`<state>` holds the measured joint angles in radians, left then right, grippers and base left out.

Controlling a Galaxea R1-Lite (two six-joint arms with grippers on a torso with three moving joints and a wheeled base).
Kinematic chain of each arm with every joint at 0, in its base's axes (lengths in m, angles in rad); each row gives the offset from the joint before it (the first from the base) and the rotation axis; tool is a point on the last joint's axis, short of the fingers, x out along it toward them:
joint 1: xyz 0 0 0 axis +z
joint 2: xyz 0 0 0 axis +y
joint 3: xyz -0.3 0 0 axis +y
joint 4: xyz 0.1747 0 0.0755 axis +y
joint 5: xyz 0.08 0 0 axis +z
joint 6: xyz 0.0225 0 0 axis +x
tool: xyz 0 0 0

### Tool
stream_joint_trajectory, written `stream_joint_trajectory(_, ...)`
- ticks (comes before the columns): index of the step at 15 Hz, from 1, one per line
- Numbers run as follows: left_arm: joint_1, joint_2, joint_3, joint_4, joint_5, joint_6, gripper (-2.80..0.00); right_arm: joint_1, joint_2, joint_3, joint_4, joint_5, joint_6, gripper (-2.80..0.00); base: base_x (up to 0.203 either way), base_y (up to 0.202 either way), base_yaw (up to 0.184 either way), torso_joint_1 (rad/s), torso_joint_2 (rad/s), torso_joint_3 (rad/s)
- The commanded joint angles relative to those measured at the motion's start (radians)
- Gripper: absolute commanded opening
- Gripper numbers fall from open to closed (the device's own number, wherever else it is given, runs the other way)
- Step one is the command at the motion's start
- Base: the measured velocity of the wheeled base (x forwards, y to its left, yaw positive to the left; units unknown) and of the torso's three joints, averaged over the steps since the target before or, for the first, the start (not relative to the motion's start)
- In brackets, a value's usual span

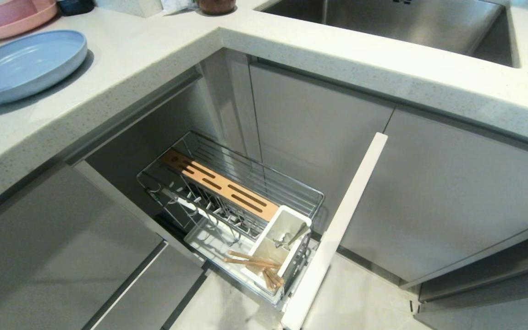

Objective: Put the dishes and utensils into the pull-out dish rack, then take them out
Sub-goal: Take the bowl out of the cupboard

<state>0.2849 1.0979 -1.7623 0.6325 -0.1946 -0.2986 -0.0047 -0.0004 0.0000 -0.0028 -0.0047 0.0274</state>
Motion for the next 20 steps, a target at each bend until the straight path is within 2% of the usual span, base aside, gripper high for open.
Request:
stream_joint_trajectory(1, 0.006, 0.126, -0.109, 0.061, 0.025, 0.002, -2.8, 0.0, -0.004, 0.002, 0.0, 0.0, 0.0, -2.8, 0.0, 0.0, 0.0, 0.0, 0.0, 0.0)
stream_joint_trajectory(2, 0.003, 0.168, -0.159, 0.073, 0.034, 0.013, -2.8, 0.0, -0.004, 0.002, 0.0, 0.0, 0.0, -2.8, 0.0, 0.0, 0.0, 0.0, 0.0, 0.0)
stream_joint_trajectory(3, -0.001, 0.202, -0.175, 0.072, 0.052, 0.06, -2.8, 0.0, -0.004, 0.002, 0.0, 0.0, 0.0, -2.8, 0.0, 0.0, 0.0, 0.0, 0.0, 0.0)
stream_joint_trajectory(4, -0.011, 0.232, -0.18, 0.073, 0.08, 0.137, -2.8, 0.0, -0.004, 0.002, 0.0, 0.0, 0.0, -2.8, 0.0, 0.0, 0.0, 0.0, 0.0, 0.0)
stream_joint_trajectory(5, -0.035, 0.249, -0.182, 0.087, 0.092, 0.171, -2.8, 0.0, -0.004, 0.002, 0.0, 0.0, 0.0, -2.8, 0.0, 0.0, 0.0, 0.0, 0.0, 0.0)
stream_joint_trajectory(7, -0.055, 0.257, -0.183, 0.117, 0.093, 0.194, -2.8, 0.0, -0.004, 0.002, 0.0, 0.0, 0.0, -2.8, 0.0, 0.0, 0.0, 0.0, 0.0, 0.0)
stream_joint_trajectory(9, -0.088, 0.265, -0.183, 0.163, 0.093, 0.242, -2.8, 0.0, -0.004, 0.002, 0.0, 0.0, 0.0, -2.8, 0.0, 0.0, 0.0, 0.0, 0.0, 0.0)
stream_joint_trajectory(14, -0.116, 0.295, -0.183, 0.174, 0.094, 0.294, -2.8, 0.0, -0.004, 0.002, 0.0, 0.0, 0.0, -2.8, 0.0, 0.0, 0.0, 0.0, 0.0, 0.0)
stream_joint_trajectory(20, -0.117, 0.314, -0.184, 0.127, 0.079, 0.299, -2.8, 0.0, -0.004, 0.002, 0.0, 0.0, 0.0, -2.8, 0.0, 0.0, 0.0, 0.0, 0.0, 0.0)
